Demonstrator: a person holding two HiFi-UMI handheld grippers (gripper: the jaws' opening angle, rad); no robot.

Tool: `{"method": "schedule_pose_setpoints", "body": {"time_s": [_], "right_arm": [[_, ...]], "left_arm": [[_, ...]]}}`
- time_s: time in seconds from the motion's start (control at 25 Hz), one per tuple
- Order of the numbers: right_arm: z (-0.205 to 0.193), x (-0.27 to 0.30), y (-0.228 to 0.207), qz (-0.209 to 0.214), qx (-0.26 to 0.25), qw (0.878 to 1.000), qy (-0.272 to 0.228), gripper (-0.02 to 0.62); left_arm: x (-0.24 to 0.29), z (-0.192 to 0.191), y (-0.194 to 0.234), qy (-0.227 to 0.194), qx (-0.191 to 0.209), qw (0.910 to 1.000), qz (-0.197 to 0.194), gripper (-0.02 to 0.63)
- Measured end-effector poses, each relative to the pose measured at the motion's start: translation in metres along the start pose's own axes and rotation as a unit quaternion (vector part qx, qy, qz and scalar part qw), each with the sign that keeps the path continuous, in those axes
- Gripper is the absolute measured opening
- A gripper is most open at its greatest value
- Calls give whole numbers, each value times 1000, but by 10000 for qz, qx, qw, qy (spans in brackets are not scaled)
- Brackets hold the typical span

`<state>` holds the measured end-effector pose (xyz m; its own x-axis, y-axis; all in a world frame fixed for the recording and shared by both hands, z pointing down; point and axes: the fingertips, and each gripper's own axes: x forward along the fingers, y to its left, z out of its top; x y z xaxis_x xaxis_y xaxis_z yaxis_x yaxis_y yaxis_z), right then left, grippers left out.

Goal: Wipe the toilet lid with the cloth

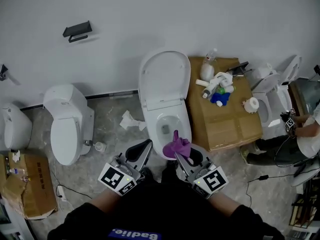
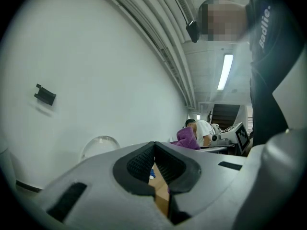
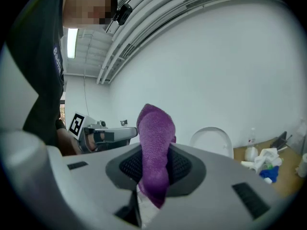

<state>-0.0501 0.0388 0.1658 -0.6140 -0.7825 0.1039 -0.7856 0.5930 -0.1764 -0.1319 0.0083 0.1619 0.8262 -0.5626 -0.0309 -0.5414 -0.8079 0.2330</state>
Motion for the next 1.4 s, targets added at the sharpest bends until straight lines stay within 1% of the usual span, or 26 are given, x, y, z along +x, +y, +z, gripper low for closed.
{"method": "schedule_pose_setpoints", "body": {"time_s": [0.08,0.2,0.28,0.4,0.52,0.56,0.68,0.76,0.92,1.08,1.24,1.4], "right_arm": [[0,4,-13,59,45,10000,3,95],[8,13,-38,240,-86,9997,-58,95],[10,20,-59,333,-147,9993,87,95],[5,30,-87,461,-49,9987,217,95],[4,43,-114,611,108,9981,22,95],[1,48,-123,632,146,9979,21,95],[-12,65,-144,679,169,9973,219,95],[-13,77,-155,677,146,9974,218,95],[-15,104,-165,611,165,9978,180,95],[-31,140,-183,341,172,9992,94,95],[-57,185,-201,-20,282,9995,131,95],[-79,227,-215,-346,345,9987,168,95]], "left_arm": [[14,-1,4,35,20,10000,57,17],[36,0,13,93,100,9998,169,17],[54,-1,20,132,157,9995,258,17],[79,-5,31,223,83,9986,464,17],[100,-11,47,270,0,9970,719,17],[106,-12,53,265,12,9965,796,17],[119,-16,74,260,82,9945,1011,17],[127,-16,88,261,139,9938,1074,17],[136,-18,117,296,310,9934,1068,18],[146,-33,159,344,465,9943,896,18],[155,-61,218,364,287,9958,789,22],[163,-85,263,487,281,9966,595,56]]}}
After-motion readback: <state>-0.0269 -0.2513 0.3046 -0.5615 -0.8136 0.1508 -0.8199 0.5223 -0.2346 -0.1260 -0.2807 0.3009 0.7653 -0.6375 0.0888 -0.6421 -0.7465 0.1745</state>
